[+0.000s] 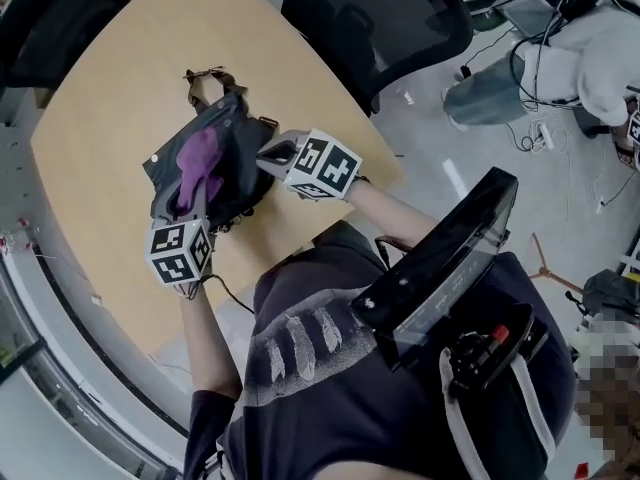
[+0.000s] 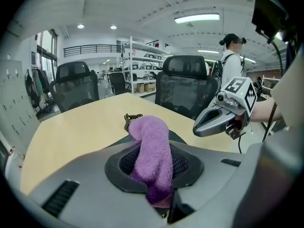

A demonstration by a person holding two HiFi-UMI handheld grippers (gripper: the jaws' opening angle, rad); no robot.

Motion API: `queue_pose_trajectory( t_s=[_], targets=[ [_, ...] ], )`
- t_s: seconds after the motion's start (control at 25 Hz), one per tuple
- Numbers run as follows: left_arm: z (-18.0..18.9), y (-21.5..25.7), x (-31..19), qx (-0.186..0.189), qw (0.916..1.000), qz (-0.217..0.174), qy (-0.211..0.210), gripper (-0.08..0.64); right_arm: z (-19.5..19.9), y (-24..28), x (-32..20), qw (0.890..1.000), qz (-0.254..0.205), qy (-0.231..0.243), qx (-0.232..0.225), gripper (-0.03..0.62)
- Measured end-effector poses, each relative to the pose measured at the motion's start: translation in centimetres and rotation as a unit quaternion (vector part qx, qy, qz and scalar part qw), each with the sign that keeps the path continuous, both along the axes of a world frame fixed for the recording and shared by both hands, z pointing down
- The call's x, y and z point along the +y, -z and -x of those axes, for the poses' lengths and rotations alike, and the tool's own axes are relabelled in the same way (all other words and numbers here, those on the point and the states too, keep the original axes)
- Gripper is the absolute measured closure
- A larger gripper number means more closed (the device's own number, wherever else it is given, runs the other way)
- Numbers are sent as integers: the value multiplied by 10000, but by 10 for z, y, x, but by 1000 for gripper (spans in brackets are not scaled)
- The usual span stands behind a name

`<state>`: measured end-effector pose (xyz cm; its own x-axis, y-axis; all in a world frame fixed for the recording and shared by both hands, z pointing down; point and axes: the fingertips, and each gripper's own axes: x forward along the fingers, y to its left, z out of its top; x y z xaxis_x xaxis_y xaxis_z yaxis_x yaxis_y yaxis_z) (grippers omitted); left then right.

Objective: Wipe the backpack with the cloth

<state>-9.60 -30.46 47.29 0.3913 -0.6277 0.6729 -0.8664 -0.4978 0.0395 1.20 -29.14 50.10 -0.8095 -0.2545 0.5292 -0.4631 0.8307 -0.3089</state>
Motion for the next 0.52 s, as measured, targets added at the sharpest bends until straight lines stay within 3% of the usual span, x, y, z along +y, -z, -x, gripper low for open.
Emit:
queue_pose_trajectory(
  t_s=[0.2, 0.52],
  targets=[
    [24, 16, 33, 250, 9991, -324, -48, 471, 50, 38, 30, 9988, -344, 315, -162, 591],
    [94, 82, 123, 1028, 9912, -806, -193, 471, 157, 106, 117, 9948, -696, 599, -433, 591]
  ],
)
